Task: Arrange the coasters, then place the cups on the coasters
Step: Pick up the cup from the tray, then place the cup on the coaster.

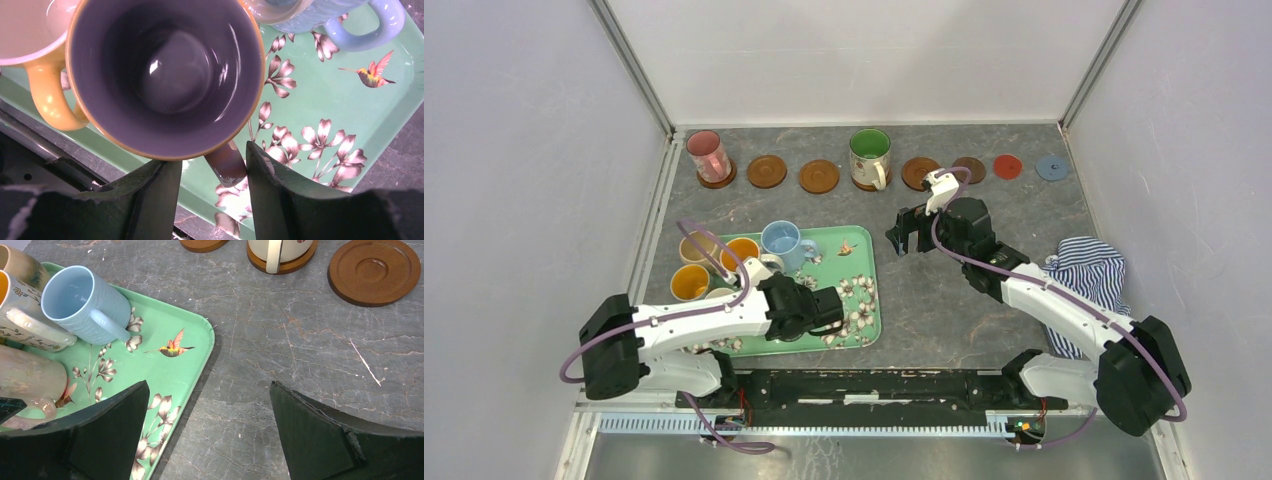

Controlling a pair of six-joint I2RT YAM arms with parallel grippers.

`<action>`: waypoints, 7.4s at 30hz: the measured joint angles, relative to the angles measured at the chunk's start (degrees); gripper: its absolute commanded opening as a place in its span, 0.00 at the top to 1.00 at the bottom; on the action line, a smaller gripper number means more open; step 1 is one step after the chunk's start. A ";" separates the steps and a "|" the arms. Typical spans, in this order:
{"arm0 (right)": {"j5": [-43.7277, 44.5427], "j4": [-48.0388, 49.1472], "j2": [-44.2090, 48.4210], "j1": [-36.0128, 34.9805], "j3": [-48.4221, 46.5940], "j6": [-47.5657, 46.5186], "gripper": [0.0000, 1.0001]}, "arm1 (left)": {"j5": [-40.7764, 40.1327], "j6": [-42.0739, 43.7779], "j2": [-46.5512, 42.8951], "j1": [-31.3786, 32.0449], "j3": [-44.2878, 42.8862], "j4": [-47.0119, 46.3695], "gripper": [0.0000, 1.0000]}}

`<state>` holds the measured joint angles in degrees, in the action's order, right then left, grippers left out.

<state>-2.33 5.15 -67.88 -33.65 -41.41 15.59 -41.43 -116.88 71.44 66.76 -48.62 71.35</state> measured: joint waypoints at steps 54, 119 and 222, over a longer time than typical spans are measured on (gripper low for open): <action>1.29 0.15 -0.87 0.00 0.00 -0.87 0.02 | -2.01 28.30 8.94 7.63 -0.39 -17.11 0.41; 10.95 -9.31 12.37 0.00 -9.14 1.05 0.02 | 4.76 86.77 10.29 -33.68 -19.91 -47.91 0.98; 6.82 -14.19 12.55 0.00 -8.92 -4.52 0.02 | 19.50 95.34 35.69 -55.15 -38.58 -55.69 0.06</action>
<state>4.49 -9.04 -55.33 -33.65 -50.33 11.07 -21.93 -21.54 107.13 11.62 -87.20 15.66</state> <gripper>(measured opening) 0.982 0.854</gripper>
